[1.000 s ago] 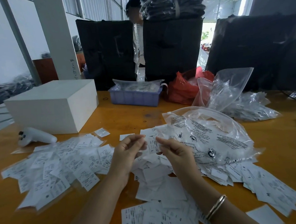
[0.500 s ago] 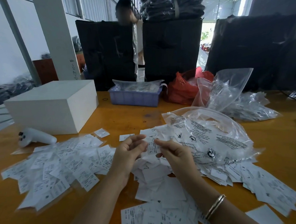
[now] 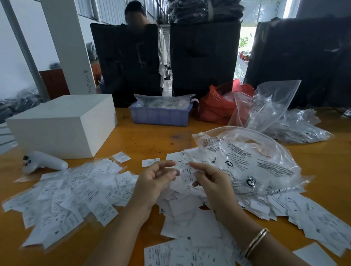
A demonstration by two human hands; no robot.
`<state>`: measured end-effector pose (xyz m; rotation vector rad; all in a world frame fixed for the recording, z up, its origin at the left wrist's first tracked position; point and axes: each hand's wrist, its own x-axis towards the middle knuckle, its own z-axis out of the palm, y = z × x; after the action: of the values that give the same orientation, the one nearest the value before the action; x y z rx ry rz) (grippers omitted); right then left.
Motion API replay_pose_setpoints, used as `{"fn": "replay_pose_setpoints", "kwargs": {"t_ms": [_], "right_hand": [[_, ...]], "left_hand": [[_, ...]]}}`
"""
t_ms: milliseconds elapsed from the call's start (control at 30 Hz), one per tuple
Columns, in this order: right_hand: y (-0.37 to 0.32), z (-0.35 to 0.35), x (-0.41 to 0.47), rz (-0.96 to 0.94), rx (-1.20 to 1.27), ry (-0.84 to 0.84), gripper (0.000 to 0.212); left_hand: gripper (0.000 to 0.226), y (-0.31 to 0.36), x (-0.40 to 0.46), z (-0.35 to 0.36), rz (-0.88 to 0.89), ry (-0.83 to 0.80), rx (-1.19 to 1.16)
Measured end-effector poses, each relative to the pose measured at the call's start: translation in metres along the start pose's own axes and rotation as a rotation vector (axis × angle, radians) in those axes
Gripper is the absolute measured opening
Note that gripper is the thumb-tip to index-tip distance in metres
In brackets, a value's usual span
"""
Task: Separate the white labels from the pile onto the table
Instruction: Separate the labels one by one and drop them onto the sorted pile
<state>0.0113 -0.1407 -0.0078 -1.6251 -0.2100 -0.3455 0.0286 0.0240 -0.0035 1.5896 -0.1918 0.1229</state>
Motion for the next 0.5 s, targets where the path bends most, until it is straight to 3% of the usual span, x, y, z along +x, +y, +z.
{"fn": "replay_pose_setpoints", "kwargs": {"t_ms": [167,267,400,500], "right_hand": [[0.0015,0.0032,-0.0004,-0.022,-0.133,-0.091,0.048],[0.0007,0.0038,0.0001,-0.033,-0.146,-0.059,0.044],[0.0004,0.004,0.0003,-0.042,-0.148,-0.067,0.046],[0.002,0.0039,0.0013,-0.001,-0.032,-0.068,0.046]], "left_hand": [[0.008,0.0,-0.0011,0.003,0.009,0.07,0.055],[0.007,0.0004,-0.0017,0.0029,0.045,0.064,0.073],[0.014,0.0006,-0.0033,0.006,0.096,-0.026,0.131],[0.018,-0.001,-0.0019,0.0056,0.088,0.013,0.13]]}}
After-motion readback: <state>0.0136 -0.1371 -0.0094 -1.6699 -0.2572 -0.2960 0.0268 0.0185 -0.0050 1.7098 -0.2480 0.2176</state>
